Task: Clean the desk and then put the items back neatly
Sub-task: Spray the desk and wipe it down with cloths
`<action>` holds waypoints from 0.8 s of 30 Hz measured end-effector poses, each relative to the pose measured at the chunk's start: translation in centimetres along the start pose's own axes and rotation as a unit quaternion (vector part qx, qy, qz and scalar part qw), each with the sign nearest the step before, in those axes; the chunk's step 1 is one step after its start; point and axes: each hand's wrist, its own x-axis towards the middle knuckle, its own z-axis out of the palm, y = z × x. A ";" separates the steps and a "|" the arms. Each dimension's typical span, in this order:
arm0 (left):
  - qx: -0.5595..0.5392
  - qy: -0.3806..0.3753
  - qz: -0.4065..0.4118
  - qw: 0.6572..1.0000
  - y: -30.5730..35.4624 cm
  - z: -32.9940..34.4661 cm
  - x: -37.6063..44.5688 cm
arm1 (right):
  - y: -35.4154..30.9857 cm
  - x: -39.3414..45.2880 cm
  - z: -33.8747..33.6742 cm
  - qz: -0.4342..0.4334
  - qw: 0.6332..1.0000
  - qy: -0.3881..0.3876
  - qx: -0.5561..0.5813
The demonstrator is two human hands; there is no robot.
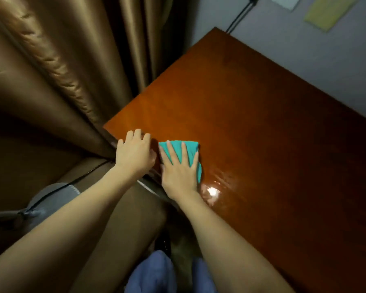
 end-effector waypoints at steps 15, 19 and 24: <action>0.078 -0.089 0.210 0.970 30.2 6.4 -11.2 | 25.9 -29.4 5.3 0.307 0.946 0.039 0.100; 0.089 -0.082 0.268 0.956 39.7 8.8 -16.2 | 32.3 -37.6 6.8 0.345 0.930 0.044 0.115; 0.094 -0.084 0.330 0.935 51.1 11.6 -22.5 | 39.9 -45.9 8.6 0.374 0.918 0.060 0.121</action>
